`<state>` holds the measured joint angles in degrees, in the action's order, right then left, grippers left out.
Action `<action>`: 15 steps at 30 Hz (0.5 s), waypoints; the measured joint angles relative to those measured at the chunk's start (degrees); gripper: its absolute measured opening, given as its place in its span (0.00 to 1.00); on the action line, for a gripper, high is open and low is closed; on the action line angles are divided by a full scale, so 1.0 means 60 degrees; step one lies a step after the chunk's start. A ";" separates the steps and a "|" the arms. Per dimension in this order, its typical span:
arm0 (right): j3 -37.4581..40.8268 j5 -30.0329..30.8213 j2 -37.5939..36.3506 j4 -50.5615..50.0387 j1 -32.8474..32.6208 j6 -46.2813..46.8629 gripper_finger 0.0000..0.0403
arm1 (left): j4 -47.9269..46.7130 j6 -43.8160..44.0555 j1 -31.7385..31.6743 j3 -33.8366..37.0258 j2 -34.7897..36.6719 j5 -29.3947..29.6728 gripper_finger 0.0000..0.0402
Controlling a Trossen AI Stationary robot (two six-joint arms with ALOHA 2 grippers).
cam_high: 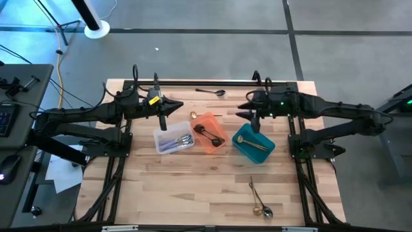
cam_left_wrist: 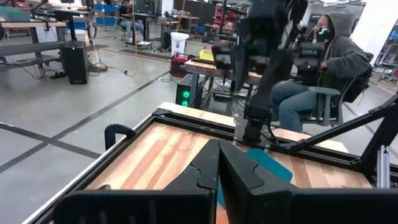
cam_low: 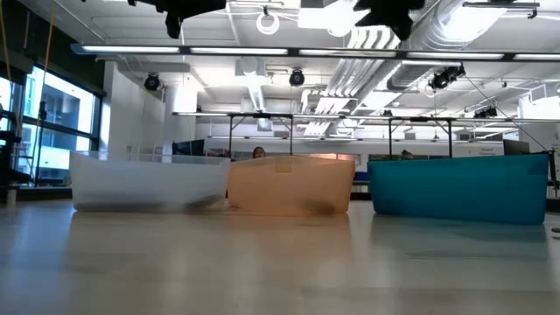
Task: Sort silverware by color (type)
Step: Put the gold spoon into the blue bin
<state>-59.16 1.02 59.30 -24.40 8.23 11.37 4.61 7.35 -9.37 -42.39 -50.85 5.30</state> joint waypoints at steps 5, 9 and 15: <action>0.0000 -0.0004 0.0353 0.1930 -0.0004 -0.0725 0.35 | 0.0564 -0.0007 0.0000 0.0004 0.0004 0.0000 0.00; 0.0000 -0.0009 0.0712 0.2847 -0.0004 -0.1074 0.35 | 0.0740 -0.0038 0.0000 0.0004 0.0004 0.0004 0.00; 0.0000 -0.0171 0.1104 0.3016 -0.0002 -0.1152 0.35 | 0.0713 -0.0248 0.0001 0.0004 0.0004 0.0018 0.00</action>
<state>-59.16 -0.01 65.92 -6.31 8.22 4.46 8.88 5.87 -9.36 -42.37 -50.83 5.41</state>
